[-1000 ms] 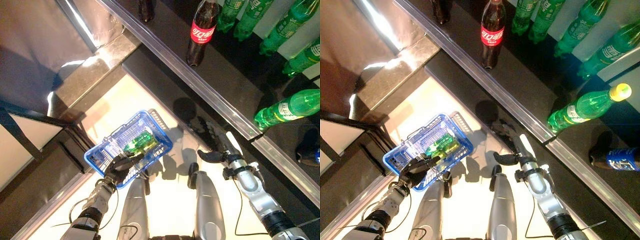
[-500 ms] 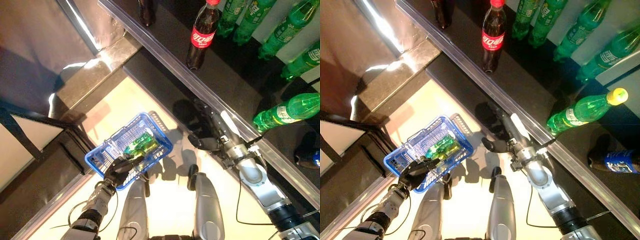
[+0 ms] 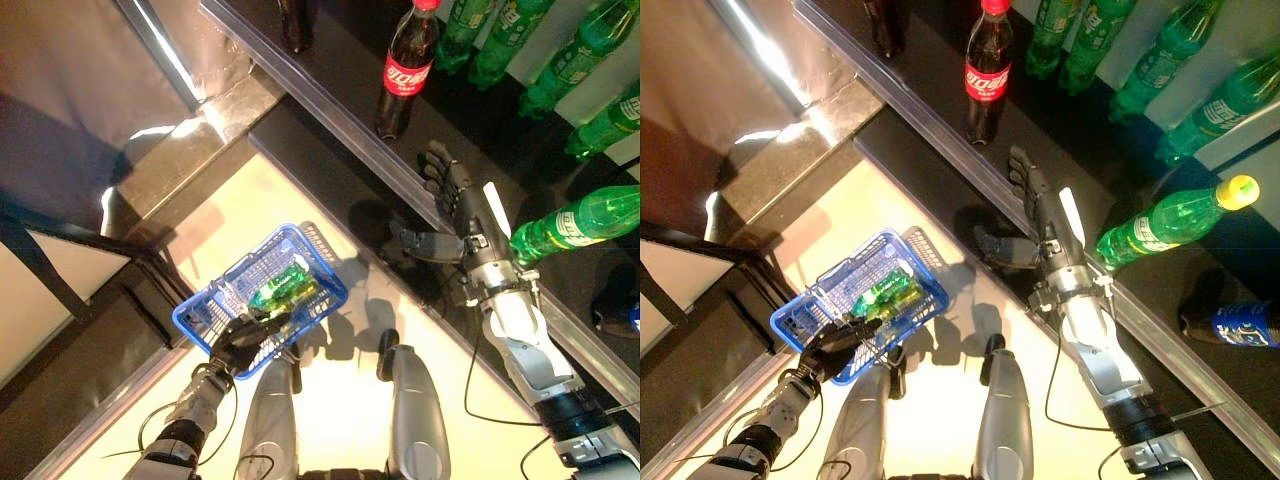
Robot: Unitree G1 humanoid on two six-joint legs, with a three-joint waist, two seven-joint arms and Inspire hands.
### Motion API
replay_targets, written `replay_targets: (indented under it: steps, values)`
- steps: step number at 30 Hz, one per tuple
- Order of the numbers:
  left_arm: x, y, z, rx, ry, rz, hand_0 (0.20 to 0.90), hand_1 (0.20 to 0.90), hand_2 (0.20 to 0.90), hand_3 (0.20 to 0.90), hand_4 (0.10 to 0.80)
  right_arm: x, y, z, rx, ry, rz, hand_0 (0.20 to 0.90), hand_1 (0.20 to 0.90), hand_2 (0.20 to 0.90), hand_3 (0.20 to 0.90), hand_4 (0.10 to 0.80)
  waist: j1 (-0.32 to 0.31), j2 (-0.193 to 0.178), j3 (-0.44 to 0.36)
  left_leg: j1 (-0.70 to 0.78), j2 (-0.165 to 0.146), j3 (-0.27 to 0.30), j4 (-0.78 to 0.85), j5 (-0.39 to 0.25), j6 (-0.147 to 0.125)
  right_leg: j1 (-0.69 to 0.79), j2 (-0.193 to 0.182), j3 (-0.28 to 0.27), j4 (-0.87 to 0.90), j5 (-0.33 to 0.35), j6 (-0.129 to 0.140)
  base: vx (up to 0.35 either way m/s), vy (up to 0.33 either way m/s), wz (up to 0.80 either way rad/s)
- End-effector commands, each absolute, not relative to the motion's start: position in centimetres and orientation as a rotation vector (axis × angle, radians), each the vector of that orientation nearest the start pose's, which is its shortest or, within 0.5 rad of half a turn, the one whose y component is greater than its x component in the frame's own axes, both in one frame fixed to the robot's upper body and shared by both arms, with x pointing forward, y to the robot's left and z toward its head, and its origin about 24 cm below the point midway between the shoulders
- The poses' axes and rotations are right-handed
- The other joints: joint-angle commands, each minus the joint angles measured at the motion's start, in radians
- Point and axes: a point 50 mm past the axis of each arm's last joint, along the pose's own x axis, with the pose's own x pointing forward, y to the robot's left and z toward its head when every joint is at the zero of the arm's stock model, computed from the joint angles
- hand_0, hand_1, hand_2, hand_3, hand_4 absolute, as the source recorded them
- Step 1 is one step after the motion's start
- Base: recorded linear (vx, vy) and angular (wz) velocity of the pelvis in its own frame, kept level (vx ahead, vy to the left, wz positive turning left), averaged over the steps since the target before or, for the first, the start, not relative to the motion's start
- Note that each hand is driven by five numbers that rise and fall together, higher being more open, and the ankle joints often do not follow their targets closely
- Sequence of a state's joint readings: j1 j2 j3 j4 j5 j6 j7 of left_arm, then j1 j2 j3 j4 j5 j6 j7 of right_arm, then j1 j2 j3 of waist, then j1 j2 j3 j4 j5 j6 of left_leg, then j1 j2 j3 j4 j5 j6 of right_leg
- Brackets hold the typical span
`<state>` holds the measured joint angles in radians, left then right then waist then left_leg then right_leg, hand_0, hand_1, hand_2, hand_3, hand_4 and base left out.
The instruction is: Pick up the drink and place into the basket.
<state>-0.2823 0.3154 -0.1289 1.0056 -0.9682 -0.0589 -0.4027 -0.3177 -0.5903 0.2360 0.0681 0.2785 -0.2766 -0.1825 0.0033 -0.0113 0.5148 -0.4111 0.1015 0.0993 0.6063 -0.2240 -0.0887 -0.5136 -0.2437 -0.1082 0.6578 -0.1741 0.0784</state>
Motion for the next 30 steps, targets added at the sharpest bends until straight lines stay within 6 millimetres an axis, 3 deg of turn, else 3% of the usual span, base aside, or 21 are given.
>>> replay_targets:
  steps: [1,9,14,30]
  values:
    - [19.1,22.7,-10.3,-0.623,0.621,-0.053,0.3,0.3,0.3,0.2,0.1,29.6,-19.8,20.6,-0.135,-0.765,0.007,0.9,0.9,0.9,0.9,0.8,0.044,-0.012,-0.031,-0.016,0.009,-0.077,-0.037,0.052,0.012,0.07,-0.077,0.017,-0.114,0.105,0.09,0.034,-0.014,0.0]
    - [19.3,22.3,-10.2,-0.609,0.641,-0.073,0.3,0.3,0.3,0.2,0.1,30.9,-20.8,21.3,-0.058,-0.751,-0.066,0.9,0.9,0.9,0.9,0.8,0.064,-0.005,-0.026,-0.012,0.005,-0.082,-0.03,0.051,0.015,0.087,-0.086,0.004,-0.115,0.105,0.088,0.007,-0.001,0.02]
    - [19.7,22.1,-10.1,-0.589,0.659,-0.099,0.3,0.3,0.3,0.2,0.1,32.8,-21.9,23.2,-0.038,-0.733,-0.121,0.9,0.9,0.9,0.9,0.8,0.088,0.004,-0.019,-0.011,0.001,-0.088,-0.02,0.049,0.016,0.099,-0.093,-0.011,-0.113,0.104,0.084,0.023,-0.018,0.06]
    - [20.8,21.6,-9.5,-0.562,0.676,-0.146,0.3,0.3,0.3,0.2,0.1,36.0,-23.7,27.2,-0.01,-0.688,-0.23,0.9,0.9,0.9,0.9,0.8,0.131,0.024,-0.007,-0.009,-0.013,-0.099,-0.016,0.042,0.024,0.11,-0.096,-0.027,-0.111,0.098,0.076,0.005,-0.002,0.02]
